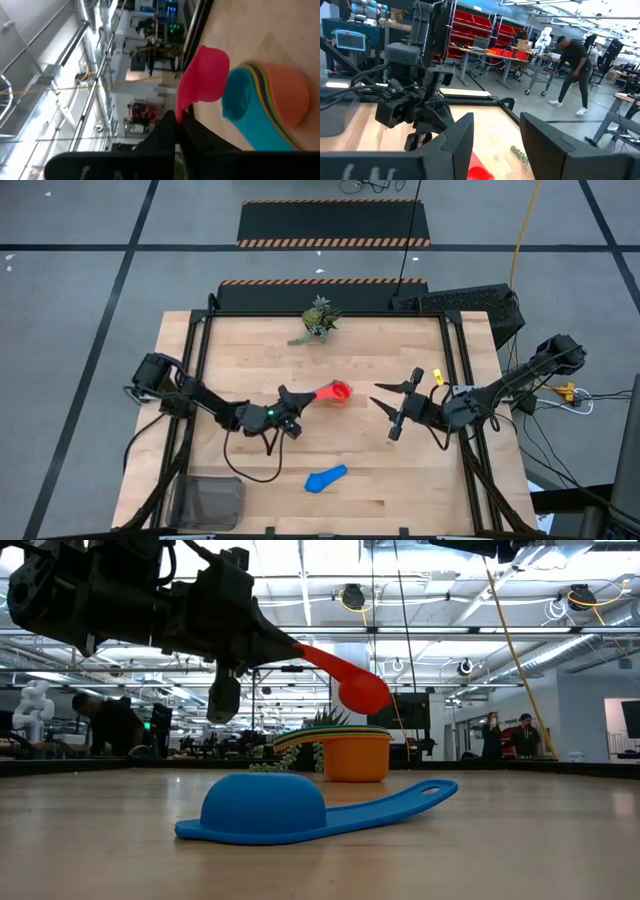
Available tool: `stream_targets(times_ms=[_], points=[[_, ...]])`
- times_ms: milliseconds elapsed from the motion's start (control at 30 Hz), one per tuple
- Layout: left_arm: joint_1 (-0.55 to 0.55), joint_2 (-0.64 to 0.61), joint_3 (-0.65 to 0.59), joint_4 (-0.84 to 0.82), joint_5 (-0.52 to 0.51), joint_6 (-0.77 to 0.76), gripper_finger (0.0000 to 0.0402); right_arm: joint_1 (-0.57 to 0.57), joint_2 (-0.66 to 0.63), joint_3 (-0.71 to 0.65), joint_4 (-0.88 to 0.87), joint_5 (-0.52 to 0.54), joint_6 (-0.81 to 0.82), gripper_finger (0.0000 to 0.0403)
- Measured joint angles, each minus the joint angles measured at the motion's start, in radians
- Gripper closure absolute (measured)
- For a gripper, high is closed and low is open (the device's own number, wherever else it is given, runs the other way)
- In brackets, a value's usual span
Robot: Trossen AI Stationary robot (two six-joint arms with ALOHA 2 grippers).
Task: Nest measuring cups in basket
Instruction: Stack the red measuring cup on top of the light blue measuring cup
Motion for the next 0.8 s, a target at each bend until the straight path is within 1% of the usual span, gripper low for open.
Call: stream_targets(times_ms=[100, 333, 467, 800], points=[[0.013, 0.0, 0.0, -0.009, 0.037, -0.008, 0.0395, 0.0, 0.0, 0.0, 0.0, 0.0, 0.01, 0.0248], [0.081, 0.0, -0.001, -0.029, 0.074, 0.027, 0.0394, 0.0, 0.0, 0.0, -0.002, 0.0, 0.024, 0.0248], [0.108, 0.0, -0.024, -0.028, 0.119, 0.013, 0.0396, 0.0, 0.0, 0.0, -0.009, 0.0, 0.044, 0.0248], [0.104, 0.0, -0.064, -0.024, 0.127, -0.041, 0.0393, 0.0, 0.0, 0.0, -0.039, 0.0, 0.065, 0.0248]])
